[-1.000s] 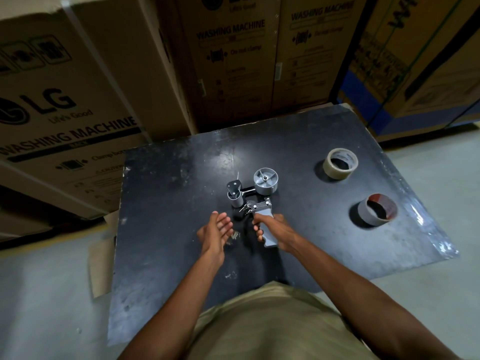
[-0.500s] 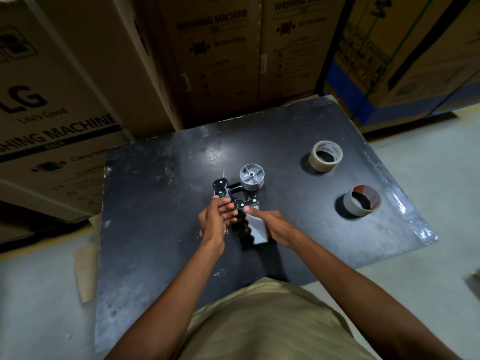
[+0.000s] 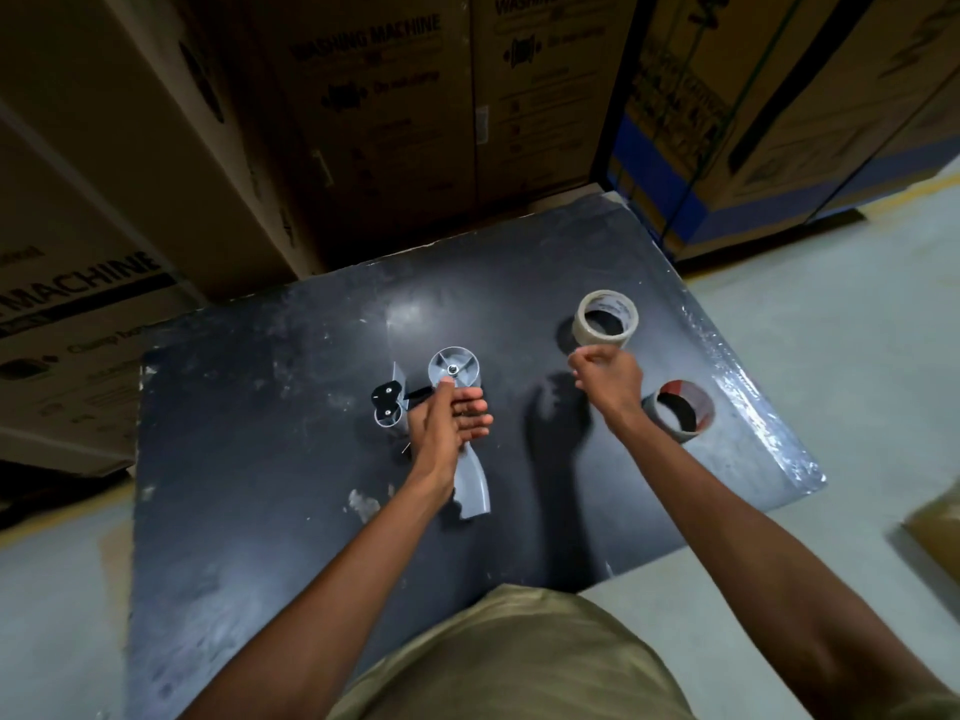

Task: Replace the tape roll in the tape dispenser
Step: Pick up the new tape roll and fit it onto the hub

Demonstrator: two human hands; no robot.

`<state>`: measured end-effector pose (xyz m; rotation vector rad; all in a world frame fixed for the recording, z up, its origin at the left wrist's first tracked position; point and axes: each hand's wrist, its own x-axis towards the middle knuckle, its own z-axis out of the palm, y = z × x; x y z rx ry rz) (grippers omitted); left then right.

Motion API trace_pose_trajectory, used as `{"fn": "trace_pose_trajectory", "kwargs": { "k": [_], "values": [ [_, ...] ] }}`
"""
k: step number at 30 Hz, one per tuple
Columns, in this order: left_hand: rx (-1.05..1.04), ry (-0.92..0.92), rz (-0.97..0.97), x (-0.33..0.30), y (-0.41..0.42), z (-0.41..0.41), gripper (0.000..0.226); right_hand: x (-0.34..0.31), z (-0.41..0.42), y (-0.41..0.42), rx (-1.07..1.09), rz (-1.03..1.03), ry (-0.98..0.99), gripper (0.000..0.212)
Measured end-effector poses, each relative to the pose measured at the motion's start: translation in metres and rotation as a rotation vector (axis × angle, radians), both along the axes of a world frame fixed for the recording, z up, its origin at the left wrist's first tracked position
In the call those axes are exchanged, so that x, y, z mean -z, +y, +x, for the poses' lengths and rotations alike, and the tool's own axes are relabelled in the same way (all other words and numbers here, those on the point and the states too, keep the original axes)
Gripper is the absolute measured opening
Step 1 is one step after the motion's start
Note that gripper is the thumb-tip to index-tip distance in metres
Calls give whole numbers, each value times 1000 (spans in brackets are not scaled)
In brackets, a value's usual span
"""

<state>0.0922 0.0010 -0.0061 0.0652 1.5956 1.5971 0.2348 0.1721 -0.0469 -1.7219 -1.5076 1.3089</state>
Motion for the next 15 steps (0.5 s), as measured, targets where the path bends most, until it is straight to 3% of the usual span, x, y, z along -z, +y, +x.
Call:
{"fn": "trace_pose_trajectory", "kwargs": {
  "k": [6, 10, 15],
  "values": [
    [29, -5, -18, 0, 25, 9, 44, -2, -2, 37, -134, 257, -251, 36],
    [36, -6, -31, 3, 33, 17, 45, 6, -4, 45, -242, 224, -407, 32],
    [45, -4, -20, 7, 36, 21, 41, 1, -5, 37, -235, 241, -317, 26]
  ]
}}
